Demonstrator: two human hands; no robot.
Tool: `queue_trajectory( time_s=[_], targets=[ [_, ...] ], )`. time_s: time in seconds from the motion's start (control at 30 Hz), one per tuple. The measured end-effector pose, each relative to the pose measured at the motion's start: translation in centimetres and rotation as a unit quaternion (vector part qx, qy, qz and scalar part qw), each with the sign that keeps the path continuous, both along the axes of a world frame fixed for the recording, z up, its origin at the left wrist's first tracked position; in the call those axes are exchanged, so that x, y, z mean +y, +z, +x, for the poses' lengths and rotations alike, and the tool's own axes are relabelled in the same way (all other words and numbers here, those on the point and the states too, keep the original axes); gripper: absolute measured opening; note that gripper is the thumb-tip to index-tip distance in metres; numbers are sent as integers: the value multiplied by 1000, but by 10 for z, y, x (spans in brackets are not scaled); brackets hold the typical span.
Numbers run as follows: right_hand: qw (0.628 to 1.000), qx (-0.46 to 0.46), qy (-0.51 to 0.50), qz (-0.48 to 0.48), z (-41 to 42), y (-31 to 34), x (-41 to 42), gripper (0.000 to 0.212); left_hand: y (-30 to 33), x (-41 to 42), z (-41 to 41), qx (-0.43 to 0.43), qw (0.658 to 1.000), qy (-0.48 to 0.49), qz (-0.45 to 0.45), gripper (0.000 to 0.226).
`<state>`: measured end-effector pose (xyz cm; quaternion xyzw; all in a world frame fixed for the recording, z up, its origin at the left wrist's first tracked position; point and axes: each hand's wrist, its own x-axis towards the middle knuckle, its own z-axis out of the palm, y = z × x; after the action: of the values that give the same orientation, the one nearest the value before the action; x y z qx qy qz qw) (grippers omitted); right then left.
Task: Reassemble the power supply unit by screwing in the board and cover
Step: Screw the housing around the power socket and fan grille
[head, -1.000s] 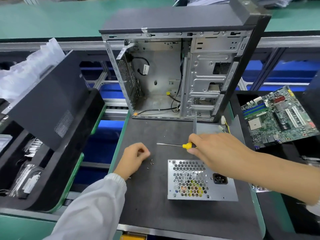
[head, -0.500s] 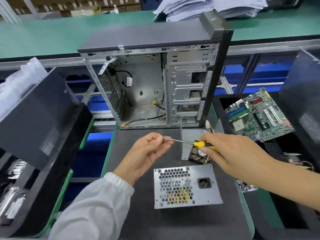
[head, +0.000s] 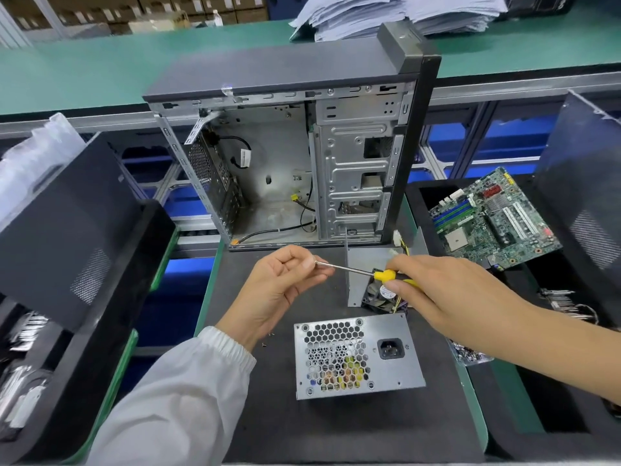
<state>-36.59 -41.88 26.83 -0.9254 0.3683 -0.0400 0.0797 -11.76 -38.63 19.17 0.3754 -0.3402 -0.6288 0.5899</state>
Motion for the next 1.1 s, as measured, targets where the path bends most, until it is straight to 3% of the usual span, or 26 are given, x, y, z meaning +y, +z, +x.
queue_trajectory(
  time_s=[0.23, 0.4, 0.73, 0.83, 0.9, 0.97, 1.03, 1.1],
  targets=[
    [987, -66, -27, 144, -2, 5, -6, 29, 1, -1, -1, -156, 982, 53, -90, 2],
    [938, -135, -63, 314, -3, 4, -7, 21, -4, 0, -6, -118, 986, 66, -94, 9],
    [952, -155, -91, 248, -6, 7, -8, 13, -11, -5, -16, -48, 994, 55, -81, 14],
    [953, -154, -93, 243, -10, 12, -6, 12, -11, -8, -13, -23, 996, 37, -77, 39],
    [961, -134, -88, 225, -15, 18, -6, 12, -6, -13, -9, -89, 995, 30, -38, 54],
    [968, -112, -76, 210, -23, 26, -6, 11, -2, -22, -7, -281, 959, -21, 13, 52],
    [974, -84, -61, 201, -31, 33, -5, 10, 4, -33, -10, -442, 882, -160, 29, 45],
    [980, -51, -49, 188, -38, 38, -3, 11, 8, -45, -18, -472, 826, -304, 51, 47]
  ],
)
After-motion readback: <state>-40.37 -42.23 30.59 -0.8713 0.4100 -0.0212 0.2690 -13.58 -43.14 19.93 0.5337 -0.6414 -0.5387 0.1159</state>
